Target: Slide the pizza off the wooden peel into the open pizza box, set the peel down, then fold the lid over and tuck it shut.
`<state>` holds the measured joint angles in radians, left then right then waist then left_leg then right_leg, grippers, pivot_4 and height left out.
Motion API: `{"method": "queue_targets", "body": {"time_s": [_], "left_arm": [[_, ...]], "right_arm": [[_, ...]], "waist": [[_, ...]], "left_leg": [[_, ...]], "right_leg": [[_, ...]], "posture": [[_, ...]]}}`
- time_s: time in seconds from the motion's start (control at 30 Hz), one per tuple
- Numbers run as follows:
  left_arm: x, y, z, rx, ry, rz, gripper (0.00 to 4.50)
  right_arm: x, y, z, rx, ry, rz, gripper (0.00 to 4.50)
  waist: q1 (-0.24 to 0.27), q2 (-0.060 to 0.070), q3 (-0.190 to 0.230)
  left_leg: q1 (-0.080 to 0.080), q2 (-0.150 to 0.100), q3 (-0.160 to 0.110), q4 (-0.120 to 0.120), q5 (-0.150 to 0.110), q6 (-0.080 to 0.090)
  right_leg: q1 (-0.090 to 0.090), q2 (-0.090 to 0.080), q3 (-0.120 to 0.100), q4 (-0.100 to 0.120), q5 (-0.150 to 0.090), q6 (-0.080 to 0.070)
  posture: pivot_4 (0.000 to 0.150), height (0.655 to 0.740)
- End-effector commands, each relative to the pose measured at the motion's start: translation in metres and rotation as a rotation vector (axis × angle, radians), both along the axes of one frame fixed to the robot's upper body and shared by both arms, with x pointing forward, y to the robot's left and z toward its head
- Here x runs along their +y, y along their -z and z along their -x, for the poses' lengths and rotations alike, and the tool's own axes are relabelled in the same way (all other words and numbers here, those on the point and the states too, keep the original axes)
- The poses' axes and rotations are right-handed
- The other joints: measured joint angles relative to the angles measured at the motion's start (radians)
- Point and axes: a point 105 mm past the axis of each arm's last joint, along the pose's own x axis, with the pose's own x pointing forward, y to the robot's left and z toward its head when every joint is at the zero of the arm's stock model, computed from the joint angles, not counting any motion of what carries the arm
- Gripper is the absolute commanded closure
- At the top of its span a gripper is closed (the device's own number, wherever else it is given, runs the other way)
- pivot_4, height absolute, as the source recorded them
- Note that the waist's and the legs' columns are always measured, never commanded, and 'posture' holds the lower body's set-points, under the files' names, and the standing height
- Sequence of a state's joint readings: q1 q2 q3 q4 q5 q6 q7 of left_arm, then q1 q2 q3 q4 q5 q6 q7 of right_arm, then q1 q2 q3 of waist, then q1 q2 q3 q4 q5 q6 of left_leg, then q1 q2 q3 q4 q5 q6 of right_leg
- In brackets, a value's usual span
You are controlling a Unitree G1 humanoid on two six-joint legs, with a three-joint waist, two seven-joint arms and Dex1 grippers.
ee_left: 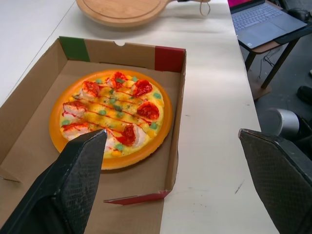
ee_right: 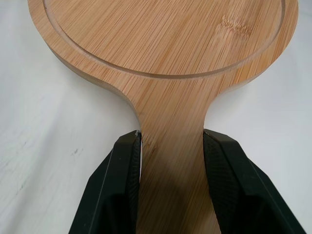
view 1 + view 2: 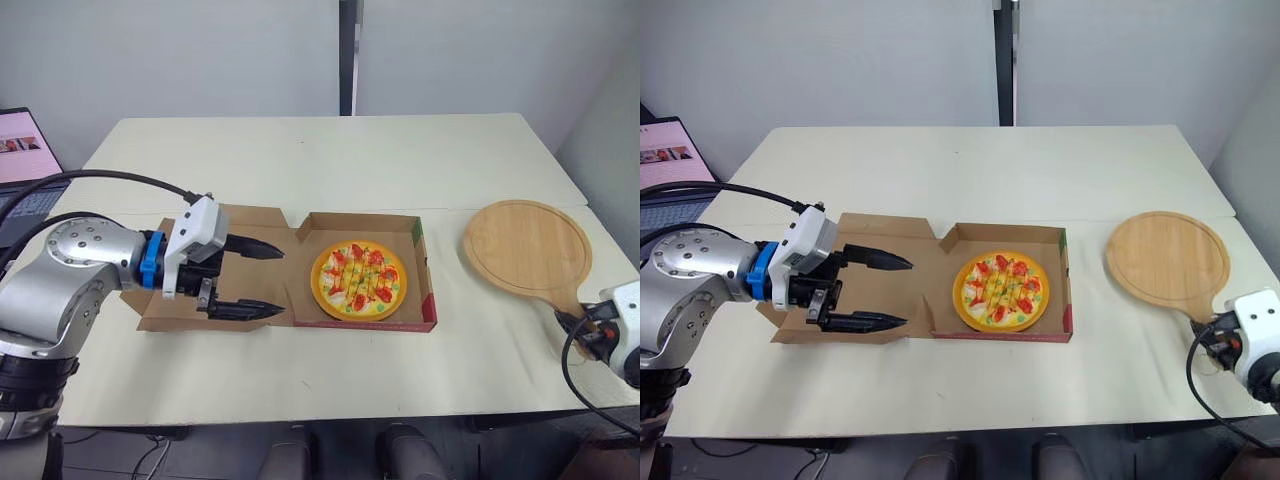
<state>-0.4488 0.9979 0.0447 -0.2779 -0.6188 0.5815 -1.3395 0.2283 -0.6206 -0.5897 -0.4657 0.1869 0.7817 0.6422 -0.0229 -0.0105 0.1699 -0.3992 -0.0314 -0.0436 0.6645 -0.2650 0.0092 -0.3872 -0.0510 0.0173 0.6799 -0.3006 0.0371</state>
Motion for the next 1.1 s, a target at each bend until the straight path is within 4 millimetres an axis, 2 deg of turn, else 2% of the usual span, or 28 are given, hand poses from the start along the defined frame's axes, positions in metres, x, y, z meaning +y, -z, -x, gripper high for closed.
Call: {"method": "queue_targets", "body": {"time_s": [0.03, 0.37, 0.4, 0.5, 0.6, 0.63, 0.8, 1.07, 1.1], "left_arm": [[-0.007, -0.011, 0.003, -0.039, 0.03, 0.016, 0.0], [-0.011, -0.012, 0.003, -0.04, 0.035, 0.032, 0.0], [-0.011, -0.012, 0.003, -0.04, 0.034, 0.032, 0.0], [-0.01, -0.012, 0.003, -0.04, 0.026, 0.033, 0.0], [-0.009, -0.011, 0.003, -0.04, 0.018, 0.034, 0.0], [-0.009, -0.011, 0.003, -0.04, 0.016, 0.036, 0.0], [-0.008, -0.009, 0.001, -0.037, 0.003, 0.041, 0.0], [-0.003, -0.004, 0.003, -0.022, -0.044, 0.054, 0.0], [-0.001, -0.004, 0.004, -0.006, -0.061, 0.069, 0.0]], "right_arm": [[-0.005, -0.011, 0.004, -0.038, 0.042, 0.006, 2.91], [-0.01, 0.004, 0.008, 0.057, 0.111, -0.047, 2.91], [-0.009, 0.004, 0.008, 0.061, 0.108, -0.053, 2.17], [-0.01, 0.0, 0.011, 0.069, 0.094, -0.038, 1.29], [-0.011, -0.01, 0.016, 0.081, 0.039, 0.022, 0.17], [-0.009, -0.014, 0.017, 0.085, 0.001, 0.039, 0.07], [0.011, -0.043, 0.014, 0.067, -0.2, 0.083, 0.07], [0.058, -0.073, -0.003, -0.014, -0.468, 0.111, 0.07], [0.07, -0.08, -0.007, -0.045, -0.526, 0.118, 0.07]], "waist": [[0.0, 0.0, 0.0], [-0.001, 0.0, 0.0], [-0.001, 0.0, 0.0], [0.0, 0.0, 0.0], [0.0, 0.0, 0.0], [0.0, 0.0, 0.0], [-0.002, 0.0, 0.0], [-0.001, 0.0, 0.0], [-0.001, 0.0, 0.0]], "left_leg": [[0.0, 0.0, 0.0, 0.0, 0.0, 0.0], [0.0, 0.0, 0.0, 0.0, 0.0, 0.0], [0.0, 0.0, 0.0, 0.0, 0.0, 0.0], [0.0, 0.0, 0.0, 0.0, 0.0, 0.0], [0.0, 0.0, 0.0, 0.0, 0.0, 0.0], [0.0, 0.0, 0.0, 0.0, 0.0, 0.0], [0.002, 0.0, 0.0, 0.001, 0.0, 0.0], [0.002, 0.001, 0.0, 0.001, 0.0, 0.0], [0.002, 0.001, 0.0, 0.001, 0.0, 0.0]], "right_leg": [[0.0, 0.0, 0.0, 0.0, 0.0, 0.0], [0.0, 0.0, 0.0, 0.0, 0.0, 0.0], [0.0, 0.0, 0.0, 0.0, 0.0, 0.0], [0.001, 0.0, 0.0, 0.0, 0.0, 0.0], [0.001, 0.0, 0.0, 0.0, 0.0, 0.0], [0.001, 0.0, 0.0, 0.0, 0.0, 0.0], [0.002, 0.0, 0.0, -0.001, 0.0, 0.0], [0.002, 0.001, 0.0, -0.001, 0.0, 0.0], [0.003, 0.001, 0.0, -0.001, 0.0, 0.0]], "posture": [[0.15, 0.7318], [0.15, 0.7318], [0.15, 0.7318], [0.15, 0.7318], [0.15, 0.7318], [0.15, 0.7318], [0.15, 0.7318], [0.15, 0.7318], [0.15, 0.7318]]}}
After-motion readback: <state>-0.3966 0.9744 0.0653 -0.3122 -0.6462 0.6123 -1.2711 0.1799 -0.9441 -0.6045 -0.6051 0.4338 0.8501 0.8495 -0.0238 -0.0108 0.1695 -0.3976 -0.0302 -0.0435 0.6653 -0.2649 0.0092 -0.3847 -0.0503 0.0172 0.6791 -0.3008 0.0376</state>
